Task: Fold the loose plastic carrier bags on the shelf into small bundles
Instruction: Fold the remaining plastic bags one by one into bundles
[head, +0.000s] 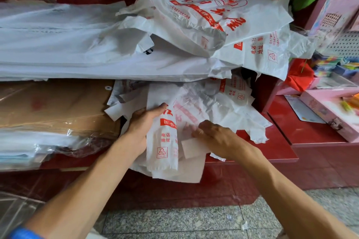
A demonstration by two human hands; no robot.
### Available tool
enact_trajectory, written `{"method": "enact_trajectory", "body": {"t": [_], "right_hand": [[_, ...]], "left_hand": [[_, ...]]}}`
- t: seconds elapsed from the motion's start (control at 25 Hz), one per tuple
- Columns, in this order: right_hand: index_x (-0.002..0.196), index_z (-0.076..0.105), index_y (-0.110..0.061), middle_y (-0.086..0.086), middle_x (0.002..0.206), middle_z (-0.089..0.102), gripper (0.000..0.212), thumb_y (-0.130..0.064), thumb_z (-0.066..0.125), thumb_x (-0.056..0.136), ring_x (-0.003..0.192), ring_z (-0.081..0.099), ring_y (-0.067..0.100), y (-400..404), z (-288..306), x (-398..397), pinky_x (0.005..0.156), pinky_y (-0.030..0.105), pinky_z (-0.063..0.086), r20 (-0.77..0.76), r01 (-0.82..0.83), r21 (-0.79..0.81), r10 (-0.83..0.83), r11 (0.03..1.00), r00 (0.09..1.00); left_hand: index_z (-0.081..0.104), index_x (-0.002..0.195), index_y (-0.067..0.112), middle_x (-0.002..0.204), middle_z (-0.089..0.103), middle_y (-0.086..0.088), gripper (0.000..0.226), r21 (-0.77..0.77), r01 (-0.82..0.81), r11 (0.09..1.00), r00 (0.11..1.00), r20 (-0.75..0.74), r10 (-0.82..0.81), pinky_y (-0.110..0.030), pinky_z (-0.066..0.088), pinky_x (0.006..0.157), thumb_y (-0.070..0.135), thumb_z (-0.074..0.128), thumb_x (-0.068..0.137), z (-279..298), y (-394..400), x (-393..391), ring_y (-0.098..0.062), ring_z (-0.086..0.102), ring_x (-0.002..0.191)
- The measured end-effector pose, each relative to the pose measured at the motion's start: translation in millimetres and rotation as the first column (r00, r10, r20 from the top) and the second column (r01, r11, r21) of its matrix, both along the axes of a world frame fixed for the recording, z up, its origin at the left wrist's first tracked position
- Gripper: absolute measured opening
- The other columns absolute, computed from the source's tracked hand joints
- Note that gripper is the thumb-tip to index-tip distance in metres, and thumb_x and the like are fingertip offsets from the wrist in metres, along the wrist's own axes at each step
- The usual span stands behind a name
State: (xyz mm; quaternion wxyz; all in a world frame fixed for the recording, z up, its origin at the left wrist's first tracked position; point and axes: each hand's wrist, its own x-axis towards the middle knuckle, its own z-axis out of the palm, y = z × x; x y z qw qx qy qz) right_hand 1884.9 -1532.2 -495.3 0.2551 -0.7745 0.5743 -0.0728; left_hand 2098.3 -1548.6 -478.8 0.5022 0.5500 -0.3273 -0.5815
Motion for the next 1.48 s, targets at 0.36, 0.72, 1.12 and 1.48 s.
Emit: {"method": "enact_trajectory", "body": {"t": [0.36, 0.72, 1.12, 1.48], "right_hand": [[0.12, 0.065, -0.026, -0.003, 0.123, 0.066, 0.037, -0.046, 0.045, 0.097, 0.117, 0.056, 0.021, -22, -2, -13, 0.103, 0.038, 0.04, -0.016, 0.201, -0.354, -0.221, 0.913, 0.975], [0.132, 0.046, -0.026, 0.011, 0.122, 0.064, 0.05, -0.057, 0.048, 0.093, 0.107, 0.065, 0.038, 5, 0, 22, 0.094, 0.053, 0.049, 0.761, -0.121, 0.649, -0.643, 0.751, 0.084], [0.138, 0.049, -0.016, 0.014, 0.126, 0.063, 0.062, -0.053, 0.054, 0.089, 0.108, 0.065, 0.028, 4, 1, 30, 0.098, 0.043, 0.047, 0.786, -0.074, 0.618, -0.617, 0.782, 0.042], [0.128, 0.052, -0.017, 0.007, 0.106, 0.071, 0.042, -0.003, 0.062, 0.09, 0.077, 0.067, 0.02, -7, 23, -13, 0.062, 0.026, 0.053, 0.705, 0.408, 0.527, -0.652, 0.745, 0.279]], "left_hand": [[0.078, 0.089, 0.004, 0.091, 0.074, -0.014, 0.035, -0.057, 0.295, 0.954, 0.878, -0.376, -0.294, -0.041, 0.059, 0.075, 0.029, 0.058, 0.075, 35, 40, 15, -0.028, 0.072, 0.08], [0.066, 0.08, 0.011, 0.059, 0.069, -0.008, 0.017, 0.078, 0.052, 0.996, 0.949, 0.308, -0.073, -0.024, 0.053, 0.053, -0.002, 0.057, 0.08, 12, 16, 29, -0.02, 0.067, 0.054], [0.06, 0.125, 0.005, 0.104, 0.072, -0.017, 0.038, -0.081, 0.144, 0.986, 0.971, -0.183, -0.156, -0.04, 0.058, 0.08, 0.002, 0.052, 0.088, 2, 12, 41, -0.03, 0.07, 0.091], [0.072, 0.1, 0.008, 0.09, 0.075, -0.018, 0.014, 0.027, 0.043, 0.999, 0.988, 0.148, -0.047, -0.039, 0.059, 0.075, 0.005, 0.068, 0.087, -7, 13, 26, -0.032, 0.072, 0.079]]}}
